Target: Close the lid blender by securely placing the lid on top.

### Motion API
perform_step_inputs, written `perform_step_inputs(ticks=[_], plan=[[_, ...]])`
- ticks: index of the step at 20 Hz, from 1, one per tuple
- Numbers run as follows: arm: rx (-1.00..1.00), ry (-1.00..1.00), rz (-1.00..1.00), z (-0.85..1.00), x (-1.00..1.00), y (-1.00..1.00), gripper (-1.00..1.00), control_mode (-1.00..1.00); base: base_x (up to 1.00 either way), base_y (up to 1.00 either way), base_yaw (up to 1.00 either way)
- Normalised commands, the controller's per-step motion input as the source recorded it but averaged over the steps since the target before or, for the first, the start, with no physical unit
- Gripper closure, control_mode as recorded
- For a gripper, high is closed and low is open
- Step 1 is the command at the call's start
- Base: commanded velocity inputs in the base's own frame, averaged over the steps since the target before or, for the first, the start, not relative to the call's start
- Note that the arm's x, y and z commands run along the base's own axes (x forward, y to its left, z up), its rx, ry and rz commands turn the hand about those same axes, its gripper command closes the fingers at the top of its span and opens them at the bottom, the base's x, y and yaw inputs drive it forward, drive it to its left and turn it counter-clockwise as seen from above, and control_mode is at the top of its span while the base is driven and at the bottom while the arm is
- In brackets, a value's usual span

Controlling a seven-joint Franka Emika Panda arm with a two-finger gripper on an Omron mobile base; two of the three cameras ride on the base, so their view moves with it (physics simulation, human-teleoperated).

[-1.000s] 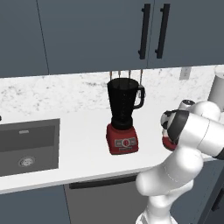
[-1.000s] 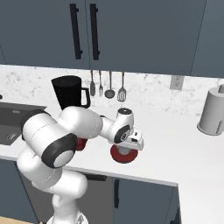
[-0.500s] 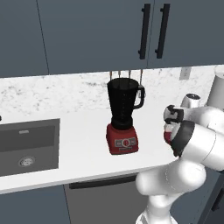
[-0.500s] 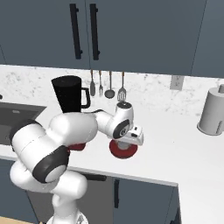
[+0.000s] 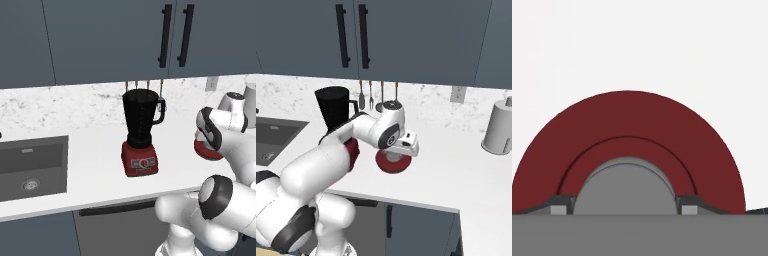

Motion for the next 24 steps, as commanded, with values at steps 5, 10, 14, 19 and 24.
perform_step_inputs(ticks=[5, 10, 14, 19, 24], plan=[[0.0, 0.0, 0.0, 1.0, -0.33, 0.12, 1.0, -1.0, 0.0, 0.0, 0.0], [0.0, -0.03, 0.0, 1.0, -0.27, 0.18, 1.0, -1.0, 0.0, 0.0, 0.0], [0.0, -0.07, 0.0, 0.97, -0.17, 0.27, 1.0, -1.0, 0.0, 0.0, 0.0], [0.0, -0.09, 0.0, 0.83, -0.05, 0.42, 1.0, -1.0, 0.0, 0.0, 0.0], [0.0, -0.1, 0.0, 0.64, 0.0, 0.52, 1.0, -1.0, 0.0, 0.0, 0.0]])
